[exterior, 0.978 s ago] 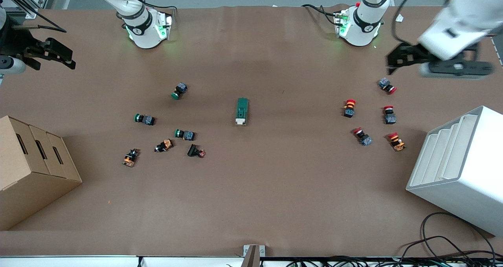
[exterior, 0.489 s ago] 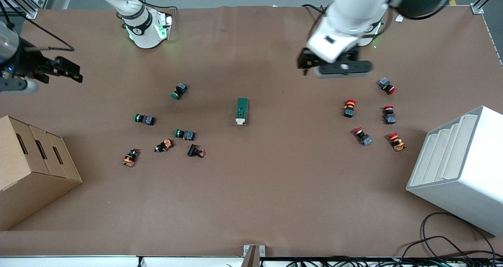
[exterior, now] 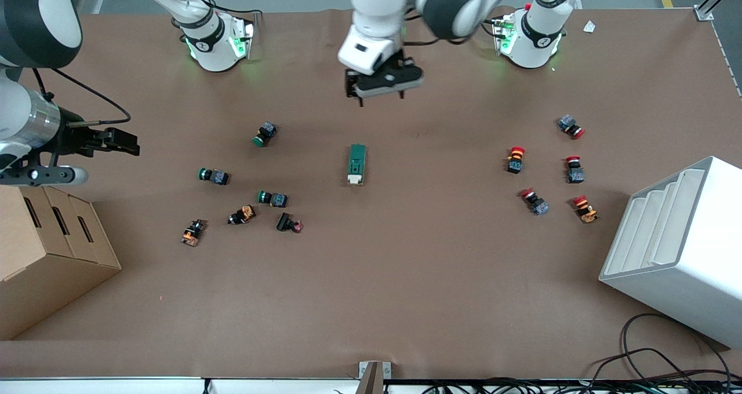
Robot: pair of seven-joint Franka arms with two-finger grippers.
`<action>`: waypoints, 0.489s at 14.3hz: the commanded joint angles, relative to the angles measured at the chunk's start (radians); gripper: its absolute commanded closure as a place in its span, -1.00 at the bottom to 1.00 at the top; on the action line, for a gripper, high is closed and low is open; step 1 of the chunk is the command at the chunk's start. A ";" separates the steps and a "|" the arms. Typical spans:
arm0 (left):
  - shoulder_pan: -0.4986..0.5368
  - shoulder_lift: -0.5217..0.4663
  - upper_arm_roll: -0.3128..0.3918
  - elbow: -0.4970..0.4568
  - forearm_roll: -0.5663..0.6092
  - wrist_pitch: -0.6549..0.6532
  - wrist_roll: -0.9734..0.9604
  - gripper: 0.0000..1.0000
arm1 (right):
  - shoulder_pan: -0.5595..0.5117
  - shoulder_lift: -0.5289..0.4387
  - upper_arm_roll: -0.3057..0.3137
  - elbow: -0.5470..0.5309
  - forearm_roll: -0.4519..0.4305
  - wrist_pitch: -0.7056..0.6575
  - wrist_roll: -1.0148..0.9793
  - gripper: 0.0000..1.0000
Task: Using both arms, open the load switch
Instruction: 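Move the left gripper over the green switch while the right gripper approaches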
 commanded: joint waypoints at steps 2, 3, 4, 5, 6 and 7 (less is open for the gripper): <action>-0.161 0.160 0.000 -0.011 0.295 0.033 -0.367 -1.00 | 0.024 0.034 0.002 0.015 -0.019 -0.042 0.007 -1.00; -0.199 0.203 0.000 -0.011 0.387 0.033 -0.458 -1.00 | 0.028 0.032 0.004 0.014 -0.018 -0.042 0.013 -1.00; -0.237 0.243 0.000 -0.011 0.476 0.033 -0.556 -0.99 | 0.034 0.032 0.004 0.014 -0.016 -0.047 0.060 -1.00; -0.271 0.295 0.002 -0.012 0.580 0.033 -0.666 -0.99 | 0.042 0.032 0.007 0.017 -0.007 -0.044 0.145 -1.00; -0.288 0.340 0.002 -0.012 0.669 0.030 -0.736 -0.99 | 0.065 0.032 0.009 0.015 -0.005 -0.039 0.231 -1.00; -0.303 0.377 0.002 -0.012 0.738 0.024 -0.773 -0.99 | 0.094 0.034 0.009 0.014 -0.004 -0.039 0.326 -1.00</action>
